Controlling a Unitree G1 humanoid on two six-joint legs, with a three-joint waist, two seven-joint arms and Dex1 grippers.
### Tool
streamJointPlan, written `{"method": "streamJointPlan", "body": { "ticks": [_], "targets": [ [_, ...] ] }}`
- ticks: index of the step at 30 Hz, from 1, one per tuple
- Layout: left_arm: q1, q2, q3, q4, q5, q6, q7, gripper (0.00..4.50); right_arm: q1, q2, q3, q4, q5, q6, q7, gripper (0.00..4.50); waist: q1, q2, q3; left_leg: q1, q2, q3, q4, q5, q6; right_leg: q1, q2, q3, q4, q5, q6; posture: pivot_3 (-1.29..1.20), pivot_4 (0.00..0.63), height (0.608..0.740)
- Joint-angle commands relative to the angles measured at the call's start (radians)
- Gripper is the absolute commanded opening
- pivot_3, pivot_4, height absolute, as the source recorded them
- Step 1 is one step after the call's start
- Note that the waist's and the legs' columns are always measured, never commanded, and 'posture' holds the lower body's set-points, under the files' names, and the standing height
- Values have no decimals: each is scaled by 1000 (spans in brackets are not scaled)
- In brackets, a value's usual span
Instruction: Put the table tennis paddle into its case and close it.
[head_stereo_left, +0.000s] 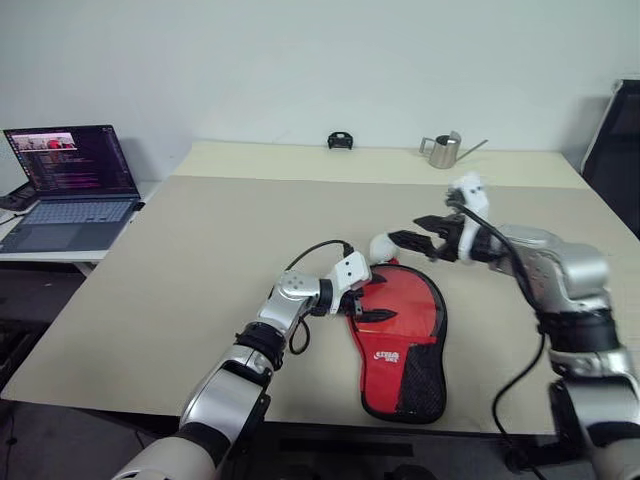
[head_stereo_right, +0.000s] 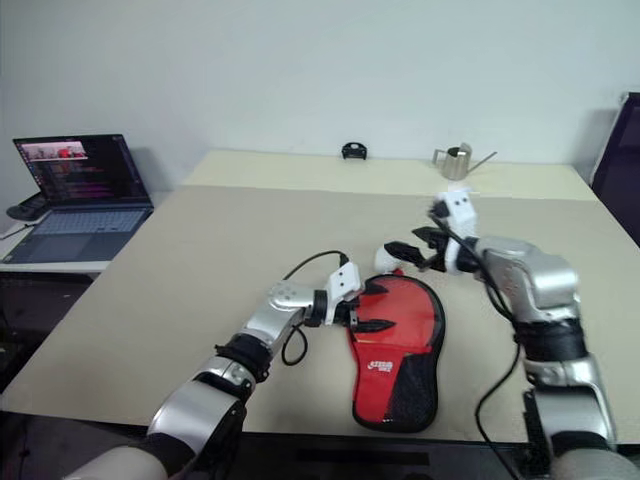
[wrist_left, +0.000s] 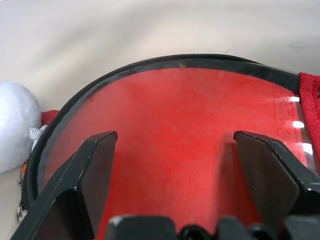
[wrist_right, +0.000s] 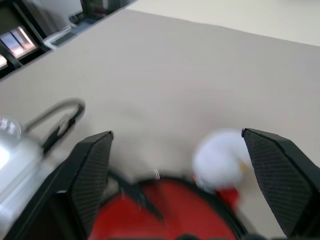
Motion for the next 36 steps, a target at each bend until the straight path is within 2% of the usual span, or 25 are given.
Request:
{"method": "streamJointPlan", "body": {
  "ticks": [1, 6, 10, 20, 23, 30, 32, 34, 36],
  "targets": [
    [28, -10, -22, 22, 35, 8, 7, 4052, -86, 55, 20, 233, -102, -154, -39, 4500, 1, 0, 0, 0, 0, 0, 0, 0, 0, 0, 0, 0, 0, 0, 0, 0, 150, 740],
    [38, -10, -24, 5, 33, 14, 5, 4052, -191, 141, 28, 576, -210, -369, -94, 4500, -3, 0, 0, -1, -1, 1, 0, 2, -3, -1, -1, 1, -1, 0, 0, 0, 150, 740],
    [48, -7, -26, -11, 33, 21, 5, 4052, -252, 188, 5, 771, -255, -489, -134, 4500, -5, 1, -1, -1, -1, 1, 0, 2, -4, -2, -1, 1, 2, 0, 0, 0, 150, 740],
    [63, -2, -32, -40, 39, 33, 14, 4052, -302, 262, -1, 956, -335, -593, -144, 4500, -6, 1, -1, -1, -1, 1, 0, 3, -5, -3, -1, 2, 2, 0, 0, 0, 150, 740],
    [66, 2, -32, -44, 41, 35, 17, 4082, -307, 269, 6, 961, -366, -622, -146, 3918, -6, 1, -1, -1, -1, 1, 0, 3, -5, -3, -1, 2, 2, 0, 0, 0, 150, 740],
    [73, 8, -40, -31, 53, 36, 26, 4082, -313, 273, 2, 962, -414, -673, -179, 1490, -6, 1, -1, -1, -1, 1, 0, 3, -5, -3, -1, 2, 3, 0, 0, 0, 150, 740],
    [73, 7, -44, -21, 59, 36, 28, 4082, -315, 271, -3, 964, -422, -683, -184, 924, -6, 1, -1, -1, -1, 1, 0, 3, -5, -3, -1, 2, 3, 0, 0, 0, 150, 740],
    [77, 7, -51, -11, 66, 36, 26, 4082, -318, 266, -5, 963, -429, -693, -190, 501, -6, 2, -1, -1, -1, 1, 0, 3, -5, -3, -1, 2, 3, 0, 0, 0, 150, 740],
    [81, 2, -54, 2, 67, 41, 20, 4082, -322, 251, -4, 961, -441, -708, -203, 324, -6, 2, -1, -1, -1, 1, 0, 3, -5, -3, -1, 2, 3, 0, 0, 0, 150, 740]
  ]
}}
